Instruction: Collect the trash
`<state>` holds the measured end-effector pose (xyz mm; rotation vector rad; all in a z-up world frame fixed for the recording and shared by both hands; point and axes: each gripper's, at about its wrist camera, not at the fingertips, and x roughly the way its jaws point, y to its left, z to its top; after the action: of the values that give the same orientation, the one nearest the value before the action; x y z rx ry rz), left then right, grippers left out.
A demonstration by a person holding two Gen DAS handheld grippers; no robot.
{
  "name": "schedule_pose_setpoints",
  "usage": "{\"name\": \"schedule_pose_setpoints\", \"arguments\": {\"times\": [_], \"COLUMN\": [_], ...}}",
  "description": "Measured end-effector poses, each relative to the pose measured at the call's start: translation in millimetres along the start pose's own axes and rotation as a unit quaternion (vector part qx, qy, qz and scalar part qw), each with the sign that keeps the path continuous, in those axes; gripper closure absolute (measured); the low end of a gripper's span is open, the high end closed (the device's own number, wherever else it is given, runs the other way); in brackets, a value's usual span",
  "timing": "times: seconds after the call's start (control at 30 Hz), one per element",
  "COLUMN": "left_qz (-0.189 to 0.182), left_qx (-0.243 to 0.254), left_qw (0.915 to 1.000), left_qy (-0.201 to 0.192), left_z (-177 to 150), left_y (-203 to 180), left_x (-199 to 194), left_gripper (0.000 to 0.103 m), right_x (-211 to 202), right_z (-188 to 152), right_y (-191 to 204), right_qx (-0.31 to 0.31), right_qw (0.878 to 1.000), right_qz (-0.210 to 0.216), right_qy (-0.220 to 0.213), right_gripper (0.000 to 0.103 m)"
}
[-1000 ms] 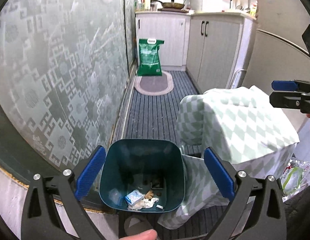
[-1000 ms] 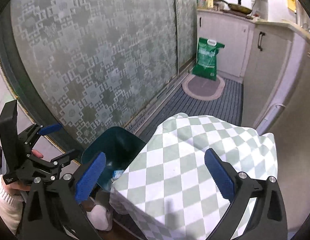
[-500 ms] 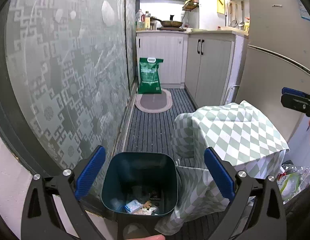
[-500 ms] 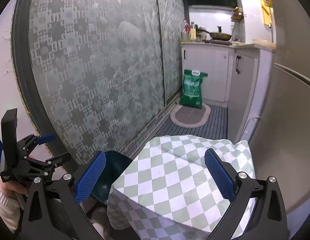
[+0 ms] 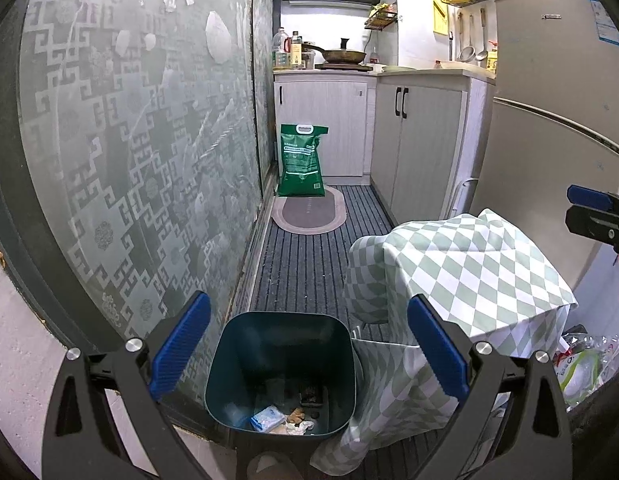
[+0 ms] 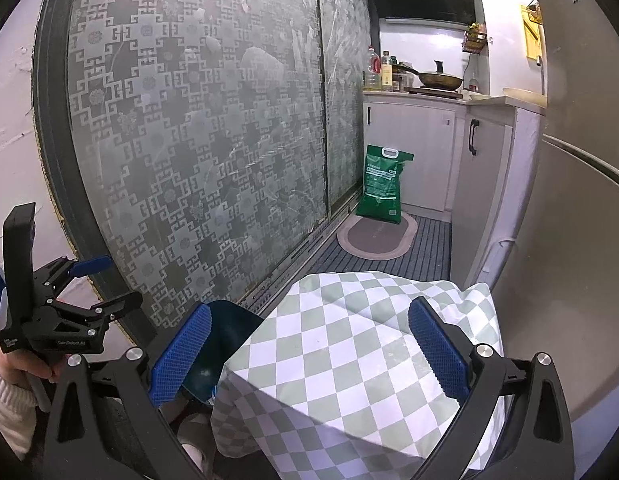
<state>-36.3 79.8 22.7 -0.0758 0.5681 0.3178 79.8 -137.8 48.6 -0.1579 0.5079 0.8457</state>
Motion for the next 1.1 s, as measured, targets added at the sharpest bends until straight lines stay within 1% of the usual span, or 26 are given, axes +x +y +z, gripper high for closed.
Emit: {"name": "schedule_pose_setpoints", "arguments": {"times": [1.1], "left_qz": [-0.004], "left_qx": [-0.003], "left_qw": [1.0], "left_qy": [0.0], "left_z": [1.0], "left_y": [1.9], "left_x": [-0.4], "left_gripper": [0.003], "right_x": [-3.3], "right_z": [-0.3], "right_y": [4.4], "right_qx": [0.008], "right_qw": [1.0], "right_qz": [0.009], "right_qy": [-0.005], "right_gripper": [0.003]}}
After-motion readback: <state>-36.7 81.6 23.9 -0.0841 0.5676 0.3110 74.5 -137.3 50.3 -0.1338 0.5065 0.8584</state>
